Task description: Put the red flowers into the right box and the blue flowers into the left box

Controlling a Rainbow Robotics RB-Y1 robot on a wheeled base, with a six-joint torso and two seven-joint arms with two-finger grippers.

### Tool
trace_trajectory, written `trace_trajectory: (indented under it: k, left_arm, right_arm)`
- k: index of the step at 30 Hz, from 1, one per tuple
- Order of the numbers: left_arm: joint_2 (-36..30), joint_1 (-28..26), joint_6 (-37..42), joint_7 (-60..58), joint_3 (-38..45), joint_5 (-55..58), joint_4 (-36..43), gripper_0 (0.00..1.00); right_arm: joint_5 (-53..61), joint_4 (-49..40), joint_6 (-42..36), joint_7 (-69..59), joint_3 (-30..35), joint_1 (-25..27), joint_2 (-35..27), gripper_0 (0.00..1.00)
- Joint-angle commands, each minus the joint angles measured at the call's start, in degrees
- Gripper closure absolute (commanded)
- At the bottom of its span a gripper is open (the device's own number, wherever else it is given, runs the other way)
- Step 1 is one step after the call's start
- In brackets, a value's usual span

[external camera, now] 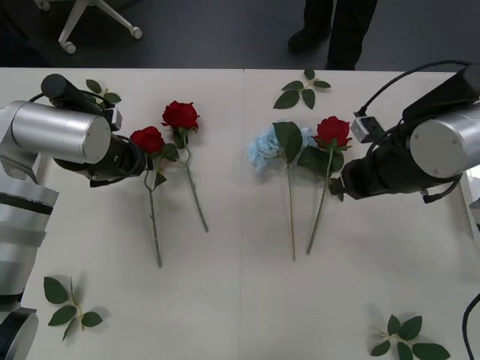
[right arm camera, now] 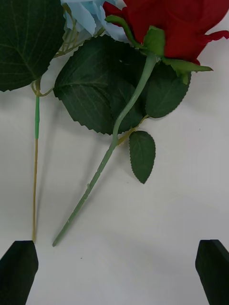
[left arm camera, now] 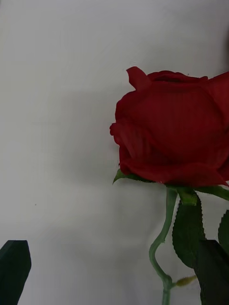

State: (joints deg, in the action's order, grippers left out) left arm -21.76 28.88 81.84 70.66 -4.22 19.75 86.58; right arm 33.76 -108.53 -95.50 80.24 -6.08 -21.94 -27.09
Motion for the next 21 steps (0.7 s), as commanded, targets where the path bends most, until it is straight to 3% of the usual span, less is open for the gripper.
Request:
trace_trajectory:
  k: [1,10,12,13,14,15,16,21]
  left_arm:
    - [2.6,2.1,-3.5,-0.5,1.0,-1.1,-3.3,0.00]
    - [3.5,2.1,-5.3,0.4,-0.5,-1.5,-5.8,0.01]
    - [3.6,2.1,-5.3,0.4,-0.5,-1.6,-6.2,0.15]
    - [3.6,2.1,-5.3,0.4,-0.5,-1.6,-6.4,0.46]
    - [3.6,2.1,-5.3,0.4,-0.5,-1.7,-6.4,0.66]
    - [3.6,2.1,-5.3,0.5,-0.7,-1.7,-6.4,0.94]
    - [3.6,2.1,-5.2,0.5,-0.9,-1.8,-6.4,0.99]
    - [3.6,2.1,-5.2,0.9,-0.9,-1.4,-6.4,1.00]
  right_arm:
    - [-4.8,-0.5,2.8,-7.2,-2.9,0.5,4.0,0.02]
    - [-12.1,6.2,12.8,-21.8,-12.9,0.5,5.8,0.03]
    - [-12.8,7.7,14.4,-23.8,-14.3,0.5,6.0,0.03]
    - [-13.3,8.6,15.3,-25.0,-15.0,0.5,6.1,0.03]
    - [-13.5,9.1,15.8,-25.7,-15.4,0.5,6.1,0.02]
    - [-13.9,9.9,16.8,-26.8,-16.0,0.5,6.2,0.02]
    - [-14.3,10.5,17.6,-27.8,-16.4,0.5,6.2,0.03]
    - [-14.7,13.3,20.4,-28.3,-16.5,0.5,6.6,0.03]
